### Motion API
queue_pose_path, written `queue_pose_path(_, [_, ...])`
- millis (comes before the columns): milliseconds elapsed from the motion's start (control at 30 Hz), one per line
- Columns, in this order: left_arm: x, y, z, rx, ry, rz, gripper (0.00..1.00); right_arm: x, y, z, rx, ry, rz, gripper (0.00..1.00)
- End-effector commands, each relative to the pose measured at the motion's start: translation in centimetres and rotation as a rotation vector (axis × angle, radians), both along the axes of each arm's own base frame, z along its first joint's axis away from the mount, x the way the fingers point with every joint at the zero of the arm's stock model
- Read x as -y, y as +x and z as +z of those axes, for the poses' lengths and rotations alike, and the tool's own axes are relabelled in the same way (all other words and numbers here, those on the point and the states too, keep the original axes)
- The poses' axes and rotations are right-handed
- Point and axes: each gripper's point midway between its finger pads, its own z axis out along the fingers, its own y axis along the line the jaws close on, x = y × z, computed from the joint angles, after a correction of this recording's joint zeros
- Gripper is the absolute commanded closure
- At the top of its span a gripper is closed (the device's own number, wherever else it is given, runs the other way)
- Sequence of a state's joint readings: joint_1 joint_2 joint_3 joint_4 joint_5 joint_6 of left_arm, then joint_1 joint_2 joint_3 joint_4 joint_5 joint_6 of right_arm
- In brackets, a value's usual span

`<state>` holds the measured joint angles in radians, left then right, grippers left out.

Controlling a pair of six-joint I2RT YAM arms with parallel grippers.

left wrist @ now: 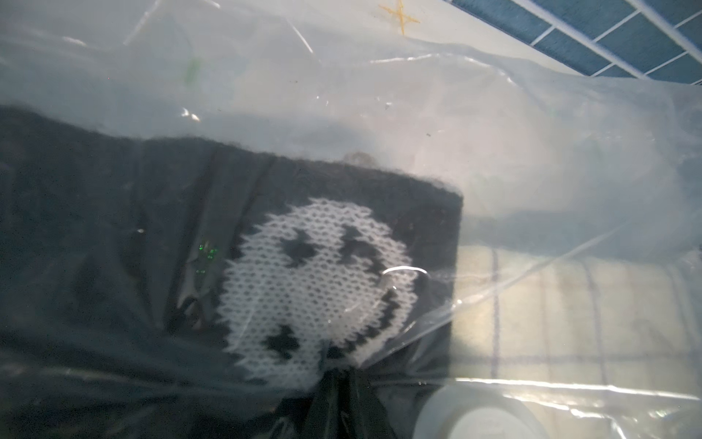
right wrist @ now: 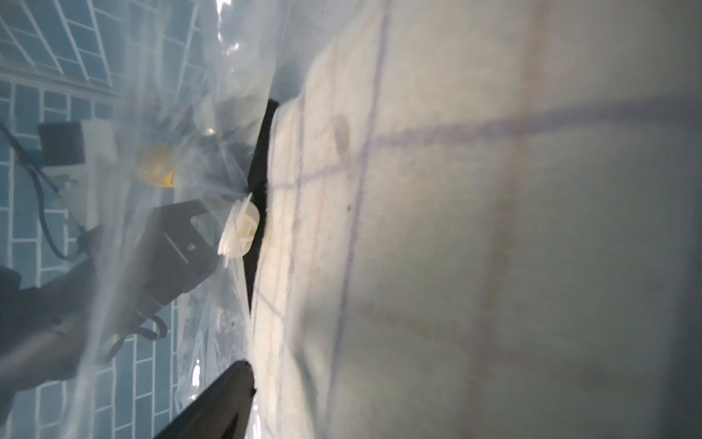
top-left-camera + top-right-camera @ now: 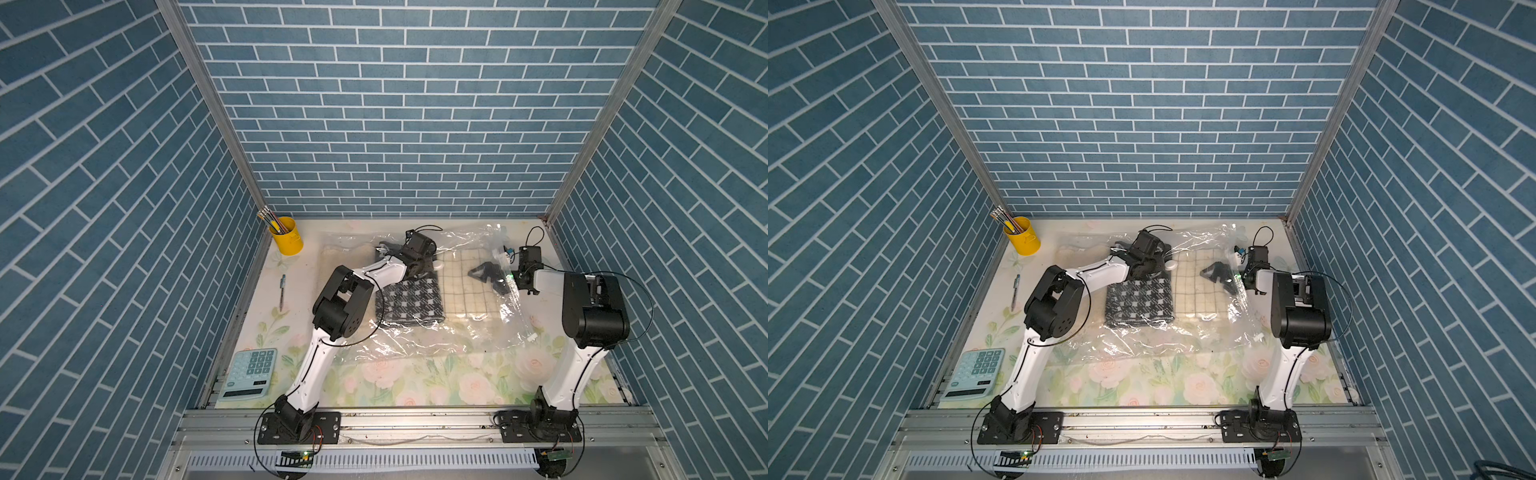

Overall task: Take the scarf out of the vacuum bag
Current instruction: Take out the scarf from the vacuum bag.

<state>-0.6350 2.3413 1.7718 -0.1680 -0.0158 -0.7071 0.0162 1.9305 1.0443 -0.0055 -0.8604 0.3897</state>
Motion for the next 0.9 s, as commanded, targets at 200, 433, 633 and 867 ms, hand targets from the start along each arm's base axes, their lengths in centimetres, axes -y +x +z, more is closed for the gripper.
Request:
queue_pose_path(200, [-1.0, -3.4, -6.7, -0.189, 0.099, -0.031, 0.88, -4.4, -4.5, -1.4, -0.155, 0.140, 0.100, 0.31])
queue_pose_path(433, [-1.1, -3.5, -6.6, -0.190, 0.102, -0.028, 0.88, -4.8, -4.2, -1.2, -0.149, 0.175, 0.110, 1.00])
queue_pose_path(633, [-1.3, -3.7, -6.6, -0.189, 0.107, -0.024, 0.87, -3.3, -3.4, -0.3, -0.110, 0.125, 0.067, 1.00])
queue_pose_path(867, [-1.4, -3.7, -6.6, -0.190, 0.110, -0.022, 0.87, 1.6, -2.6, -1.2, -0.108, -0.091, -0.073, 1.00])
